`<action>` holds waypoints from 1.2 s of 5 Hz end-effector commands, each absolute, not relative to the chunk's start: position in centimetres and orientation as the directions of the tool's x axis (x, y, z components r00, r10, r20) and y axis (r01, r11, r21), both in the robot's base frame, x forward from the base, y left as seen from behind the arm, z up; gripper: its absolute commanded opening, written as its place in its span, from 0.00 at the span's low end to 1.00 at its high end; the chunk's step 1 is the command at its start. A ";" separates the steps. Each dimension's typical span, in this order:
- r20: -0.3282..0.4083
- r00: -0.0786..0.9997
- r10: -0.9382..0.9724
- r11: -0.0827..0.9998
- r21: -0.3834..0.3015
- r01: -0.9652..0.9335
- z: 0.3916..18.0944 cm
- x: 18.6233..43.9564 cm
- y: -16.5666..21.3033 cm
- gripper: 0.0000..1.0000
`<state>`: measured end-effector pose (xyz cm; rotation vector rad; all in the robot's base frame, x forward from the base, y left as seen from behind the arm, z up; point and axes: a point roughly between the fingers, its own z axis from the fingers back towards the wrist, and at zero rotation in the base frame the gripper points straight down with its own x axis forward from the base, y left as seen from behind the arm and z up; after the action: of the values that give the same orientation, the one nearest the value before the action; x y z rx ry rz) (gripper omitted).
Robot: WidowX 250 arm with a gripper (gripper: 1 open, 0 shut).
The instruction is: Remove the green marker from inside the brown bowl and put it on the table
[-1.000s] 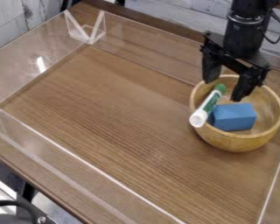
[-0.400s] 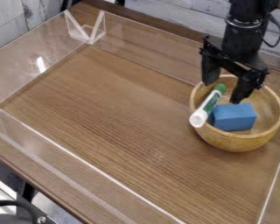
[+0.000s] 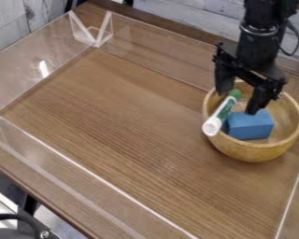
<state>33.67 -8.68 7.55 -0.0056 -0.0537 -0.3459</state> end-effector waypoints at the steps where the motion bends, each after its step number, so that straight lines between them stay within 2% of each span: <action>1: 0.151 0.928 -0.341 0.939 0.019 0.342 10.3 34.1 -9.1 1.00; 6: 0.164 0.928 -0.335 0.941 0.014 0.338 8.6 33.4 -9.6 1.00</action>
<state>32.87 -9.21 5.93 -0.0084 -0.0813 -0.3404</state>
